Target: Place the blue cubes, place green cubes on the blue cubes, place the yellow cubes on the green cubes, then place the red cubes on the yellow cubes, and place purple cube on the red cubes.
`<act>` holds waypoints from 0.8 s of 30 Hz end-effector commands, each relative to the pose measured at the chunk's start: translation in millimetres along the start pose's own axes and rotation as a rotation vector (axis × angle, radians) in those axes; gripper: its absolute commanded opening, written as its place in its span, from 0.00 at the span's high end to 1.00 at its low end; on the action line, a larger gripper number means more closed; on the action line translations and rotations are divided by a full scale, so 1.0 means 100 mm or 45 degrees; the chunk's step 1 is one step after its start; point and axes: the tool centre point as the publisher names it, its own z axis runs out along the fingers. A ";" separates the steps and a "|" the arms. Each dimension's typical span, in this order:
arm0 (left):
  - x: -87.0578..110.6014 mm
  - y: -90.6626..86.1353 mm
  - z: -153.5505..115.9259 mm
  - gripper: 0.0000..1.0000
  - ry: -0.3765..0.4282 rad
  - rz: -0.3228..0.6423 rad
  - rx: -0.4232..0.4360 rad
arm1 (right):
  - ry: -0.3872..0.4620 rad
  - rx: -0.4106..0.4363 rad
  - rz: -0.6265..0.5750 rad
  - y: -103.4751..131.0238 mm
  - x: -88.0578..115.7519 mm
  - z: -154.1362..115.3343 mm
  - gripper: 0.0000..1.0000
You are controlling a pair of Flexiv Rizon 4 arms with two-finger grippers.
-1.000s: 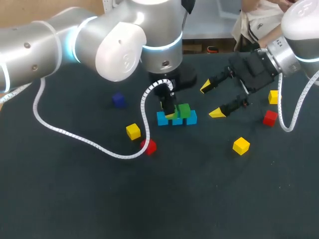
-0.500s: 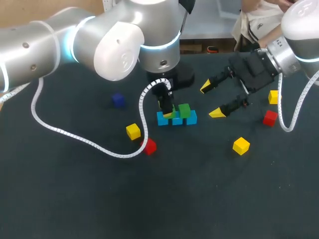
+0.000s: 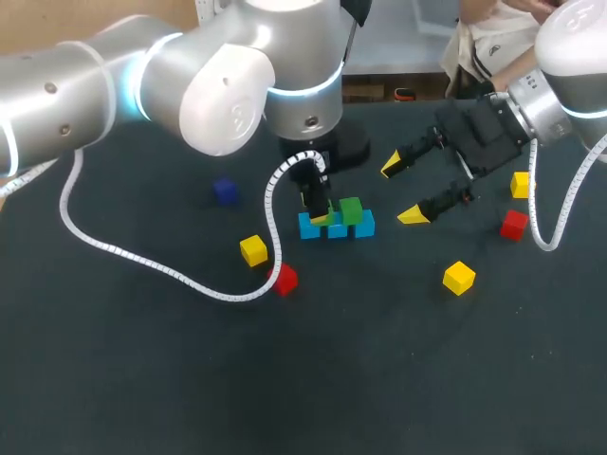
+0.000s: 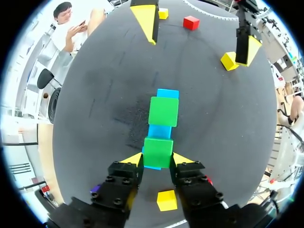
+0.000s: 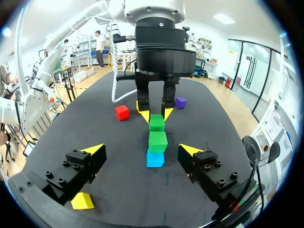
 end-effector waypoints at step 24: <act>-0.04 0.04 0.02 1.00 -0.001 -0.003 -0.001 | -0.002 0.001 -0.002 0.00 0.00 0.00 0.00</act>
